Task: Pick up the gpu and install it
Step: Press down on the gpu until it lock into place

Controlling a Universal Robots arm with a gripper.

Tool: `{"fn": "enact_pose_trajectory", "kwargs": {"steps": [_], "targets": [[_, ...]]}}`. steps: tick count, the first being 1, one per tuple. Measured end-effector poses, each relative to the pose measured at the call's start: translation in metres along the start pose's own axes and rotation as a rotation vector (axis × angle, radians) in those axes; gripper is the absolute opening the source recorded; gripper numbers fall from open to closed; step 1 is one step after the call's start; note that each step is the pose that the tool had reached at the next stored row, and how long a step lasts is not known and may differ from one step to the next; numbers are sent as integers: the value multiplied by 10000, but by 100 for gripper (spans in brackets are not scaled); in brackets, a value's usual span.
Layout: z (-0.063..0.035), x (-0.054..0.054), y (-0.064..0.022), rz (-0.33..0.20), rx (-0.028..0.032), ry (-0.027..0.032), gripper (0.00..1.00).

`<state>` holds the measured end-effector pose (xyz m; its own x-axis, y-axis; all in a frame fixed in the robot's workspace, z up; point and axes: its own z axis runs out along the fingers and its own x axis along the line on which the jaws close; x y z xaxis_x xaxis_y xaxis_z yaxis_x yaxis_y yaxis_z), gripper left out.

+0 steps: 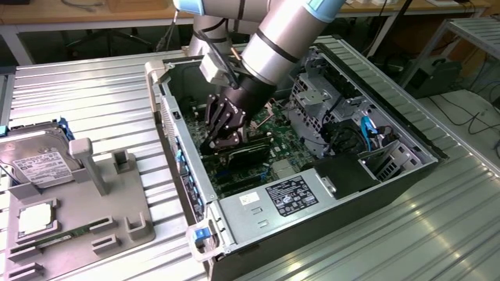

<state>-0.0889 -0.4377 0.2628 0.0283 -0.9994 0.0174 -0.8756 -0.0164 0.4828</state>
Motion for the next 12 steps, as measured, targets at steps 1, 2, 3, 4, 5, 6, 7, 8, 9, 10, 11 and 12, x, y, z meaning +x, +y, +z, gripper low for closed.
{"fn": "enact_pose_trajectory", "kwargs": {"steps": [1, 2, 3, 4, 5, 6, 7, 8, 9, 10, 11, 12], "targets": [[1, -2, 0, -6, 106, -1, 11], [1, -5, 0, -14, 259, 2, 11], [0, -6, 0, -21, 374, 9, 11], [1, -7, 0, -31, 483, 15, 11], [1, -10, 0, -44, 570, 17, 11], [1, -12, 0, -55, 658, 23, 11], [0, -14, 0, -65, 768, 32, 11], [0, -16, 1, -73, 873, 36, 11], [0, -18, 1, -81, 982, 41, 11], [0, -20, 0, -89, 1104, 48, 11], [0, -22, 0, -97, 1214, 52, 11], [0, -25, 0, -104, 1327, 59, 11]]}}
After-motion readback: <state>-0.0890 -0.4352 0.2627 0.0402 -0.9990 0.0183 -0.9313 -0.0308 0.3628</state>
